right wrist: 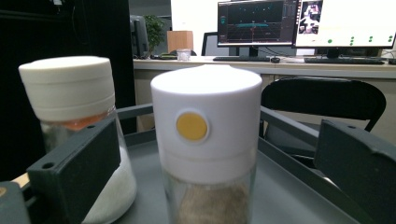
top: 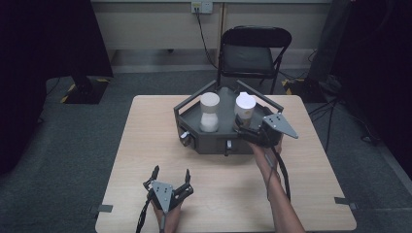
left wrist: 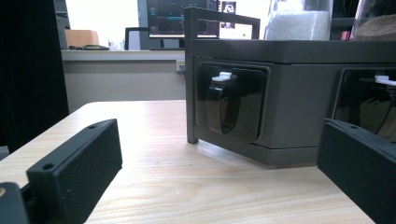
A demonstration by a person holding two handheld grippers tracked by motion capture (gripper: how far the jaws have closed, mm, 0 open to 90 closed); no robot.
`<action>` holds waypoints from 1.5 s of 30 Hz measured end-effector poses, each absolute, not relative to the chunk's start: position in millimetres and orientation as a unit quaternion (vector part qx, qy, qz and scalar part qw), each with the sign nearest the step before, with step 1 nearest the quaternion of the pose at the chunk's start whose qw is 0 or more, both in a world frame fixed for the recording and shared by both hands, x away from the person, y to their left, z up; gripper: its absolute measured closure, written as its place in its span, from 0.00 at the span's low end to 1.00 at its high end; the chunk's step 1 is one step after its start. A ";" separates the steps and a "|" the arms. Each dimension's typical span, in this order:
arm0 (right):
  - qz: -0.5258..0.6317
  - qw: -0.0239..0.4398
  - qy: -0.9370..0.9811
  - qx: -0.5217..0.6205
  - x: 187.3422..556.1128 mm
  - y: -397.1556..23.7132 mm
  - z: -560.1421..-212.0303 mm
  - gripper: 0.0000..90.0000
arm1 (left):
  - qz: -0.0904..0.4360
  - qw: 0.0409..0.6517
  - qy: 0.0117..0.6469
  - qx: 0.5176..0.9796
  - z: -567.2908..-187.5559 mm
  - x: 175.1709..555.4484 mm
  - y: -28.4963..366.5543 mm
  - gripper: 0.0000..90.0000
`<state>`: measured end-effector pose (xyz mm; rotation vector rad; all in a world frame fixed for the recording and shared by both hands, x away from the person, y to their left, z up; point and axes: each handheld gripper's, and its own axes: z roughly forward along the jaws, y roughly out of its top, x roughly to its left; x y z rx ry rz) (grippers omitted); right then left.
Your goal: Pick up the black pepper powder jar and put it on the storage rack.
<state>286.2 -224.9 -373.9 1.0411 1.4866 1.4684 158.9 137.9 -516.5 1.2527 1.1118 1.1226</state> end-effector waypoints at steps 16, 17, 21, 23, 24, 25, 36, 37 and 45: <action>0.581 0.401 0.575 0.413 246.5 -236.1 -393.2 0.00 | 0.471 0.533 0.466 0.525 -516.5 158.9 137.8 0.00; 0.581 0.400 0.575 0.414 244.2 -237.1 -394.9 0.00 | 0.472 0.533 0.467 0.525 -516.6 158.9 137.5 0.00; 0.592 0.395 0.565 0.417 232.7 -241.3 -406.3 0.00 | 0.472 0.533 0.467 0.525 -516.6 158.9 137.5 0.00; 0.590 0.399 0.565 0.416 226.3 -241.2 -411.2 0.00 | 0.472 0.533 0.467 0.525 -516.6 158.9 137.6 0.00; 0.590 0.399 0.565 0.417 223.2 -241.9 -413.7 0.00 | 0.472 0.533 0.467 0.525 -516.6 158.9 137.6 0.00; 0.590 0.398 0.564 0.418 220.0 -242.5 -416.3 0.00 | 0.472 0.533 0.467 0.525 -516.5 158.9 137.6 0.00; 0.568 0.430 0.552 0.433 182.1 -238.5 -455.5 0.00 | 0.472 0.533 0.467 0.525 -516.6 158.9 137.5 0.00; 0.568 0.430 0.552 0.433 182.1 -238.5 -455.5 0.00 | 0.472 0.533 0.467 0.525 -516.6 158.9 137.5 0.00; 0.557 0.426 0.547 0.458 163.5 -242.3 -480.5 0.00 | 0.472 0.533 0.467 0.525 -516.6 158.6 137.4 0.00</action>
